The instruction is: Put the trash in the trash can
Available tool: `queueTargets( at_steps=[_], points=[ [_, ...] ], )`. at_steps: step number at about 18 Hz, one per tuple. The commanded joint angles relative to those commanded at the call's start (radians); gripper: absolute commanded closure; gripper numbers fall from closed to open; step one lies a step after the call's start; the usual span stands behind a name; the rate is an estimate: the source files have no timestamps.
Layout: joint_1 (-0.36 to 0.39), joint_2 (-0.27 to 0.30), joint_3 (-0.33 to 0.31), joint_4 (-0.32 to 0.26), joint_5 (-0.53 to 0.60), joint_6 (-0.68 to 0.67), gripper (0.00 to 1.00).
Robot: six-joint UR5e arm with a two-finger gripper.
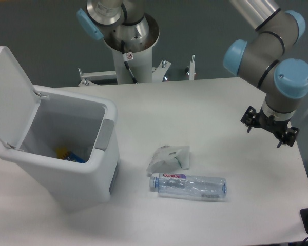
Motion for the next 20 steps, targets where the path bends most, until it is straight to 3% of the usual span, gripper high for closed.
queueTargets(
  at_steps=[6,17,20],
  points=[
    [0.000,0.002,0.002,0.006,-0.006,-0.005,0.00],
    [-0.095,0.011,-0.025,0.012,-0.053,-0.392,0.00],
    [-0.116,0.009,-0.049,0.046,-0.077,-0.405,0.00]
  ],
)
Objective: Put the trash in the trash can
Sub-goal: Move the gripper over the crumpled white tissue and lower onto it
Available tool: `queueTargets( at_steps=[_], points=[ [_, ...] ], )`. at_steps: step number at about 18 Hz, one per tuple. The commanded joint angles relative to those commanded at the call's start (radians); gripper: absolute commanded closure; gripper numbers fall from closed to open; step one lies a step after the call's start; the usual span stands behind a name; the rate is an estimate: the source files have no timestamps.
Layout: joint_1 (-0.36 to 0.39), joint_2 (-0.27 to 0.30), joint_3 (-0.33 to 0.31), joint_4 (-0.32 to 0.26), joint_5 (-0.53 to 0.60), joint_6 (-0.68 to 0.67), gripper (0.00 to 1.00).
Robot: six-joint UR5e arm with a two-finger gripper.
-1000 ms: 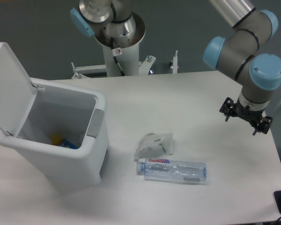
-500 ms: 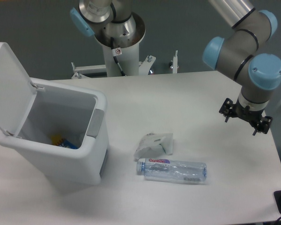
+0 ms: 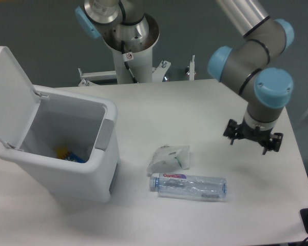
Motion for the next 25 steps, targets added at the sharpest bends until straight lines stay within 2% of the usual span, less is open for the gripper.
queueTargets(
  at_steps=[2,6,11,13,15,17,19,24,25],
  points=[
    [-0.032,0.003,-0.044,0.025,0.000,0.005,0.00],
    [-0.083,0.050,-0.112,0.023,0.000,0.017,0.00],
    [-0.100,0.153,-0.262,0.025,-0.005,0.201,0.00],
    [-0.103,0.153,-0.278,0.026,-0.014,0.229,0.00],
    [-0.123,0.123,-0.275,0.073,-0.014,0.218,0.01],
    [-0.149,0.107,-0.279,0.083,-0.012,0.206,0.13],
    [-0.155,0.078,-0.266,0.086,-0.011,0.177,0.16],
    [-0.164,0.064,-0.275,0.088,-0.009,0.114,0.89],
    [-0.164,0.064,-0.275,0.088,-0.009,0.106,0.97]
  ],
)
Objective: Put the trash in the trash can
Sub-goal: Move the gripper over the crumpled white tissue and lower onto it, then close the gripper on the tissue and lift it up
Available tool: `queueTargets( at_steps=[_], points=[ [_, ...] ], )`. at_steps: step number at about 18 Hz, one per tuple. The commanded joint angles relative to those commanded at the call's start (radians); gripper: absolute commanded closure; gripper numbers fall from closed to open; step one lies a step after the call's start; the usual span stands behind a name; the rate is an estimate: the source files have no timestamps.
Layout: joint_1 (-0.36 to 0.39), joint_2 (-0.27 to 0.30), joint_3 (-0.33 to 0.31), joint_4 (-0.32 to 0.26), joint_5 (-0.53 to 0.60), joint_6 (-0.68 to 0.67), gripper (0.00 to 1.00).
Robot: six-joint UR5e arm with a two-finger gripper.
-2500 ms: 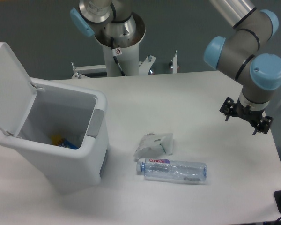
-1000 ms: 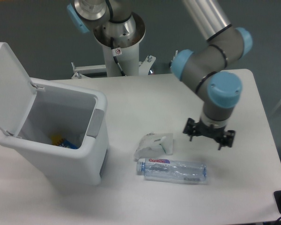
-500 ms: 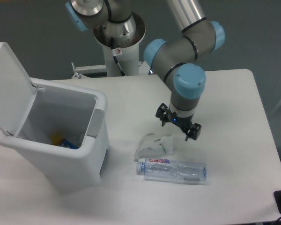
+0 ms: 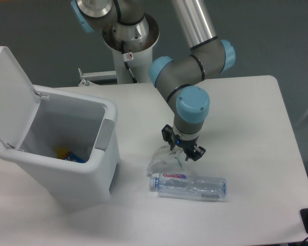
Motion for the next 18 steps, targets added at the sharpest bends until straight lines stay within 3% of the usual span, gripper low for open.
queueTargets(
  at_steps=[11,14,18],
  points=[
    [0.014,0.020,0.032,-0.021,-0.003,0.017,1.00],
    [0.028,0.034,0.060,-0.105,-0.003,0.018,1.00],
    [0.035,0.028,0.172,-0.313,-0.005,0.018,1.00]
  ],
)
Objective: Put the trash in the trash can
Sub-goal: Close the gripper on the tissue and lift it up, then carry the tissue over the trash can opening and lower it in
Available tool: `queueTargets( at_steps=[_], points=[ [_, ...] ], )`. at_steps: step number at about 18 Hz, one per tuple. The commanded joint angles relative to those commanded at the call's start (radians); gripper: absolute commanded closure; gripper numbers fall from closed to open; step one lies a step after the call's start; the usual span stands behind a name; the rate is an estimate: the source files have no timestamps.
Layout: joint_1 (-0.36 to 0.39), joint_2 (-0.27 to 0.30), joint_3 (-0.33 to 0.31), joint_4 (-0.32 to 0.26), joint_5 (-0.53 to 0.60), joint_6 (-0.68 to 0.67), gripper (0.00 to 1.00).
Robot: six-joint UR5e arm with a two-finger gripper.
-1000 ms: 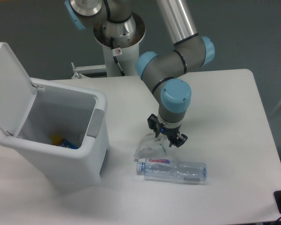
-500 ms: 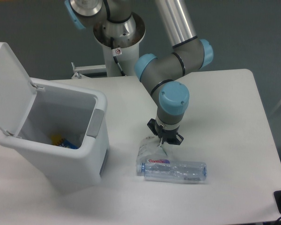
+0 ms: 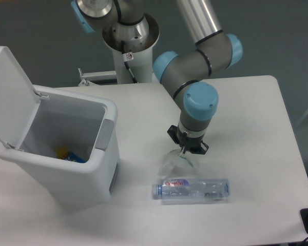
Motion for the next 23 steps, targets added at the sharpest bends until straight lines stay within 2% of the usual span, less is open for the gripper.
queueTargets(
  at_steps=[3,5,7,12,15,18,23],
  points=[
    [0.021,0.006,0.014,-0.048,-0.017,0.003,1.00],
    [0.043,0.029,0.023,-0.066,-0.083,0.008,1.00],
    [0.063,0.043,0.055,-0.118,-0.132,0.017,1.00],
    [0.063,0.052,0.158,-0.195,-0.166,-0.043,1.00],
    [0.066,0.095,0.181,-0.240,-0.210,-0.051,1.00],
    [0.063,0.147,0.189,-0.257,-0.259,-0.061,1.00],
    [0.048,0.207,0.197,-0.252,-0.346,-0.115,1.00]
  ],
)
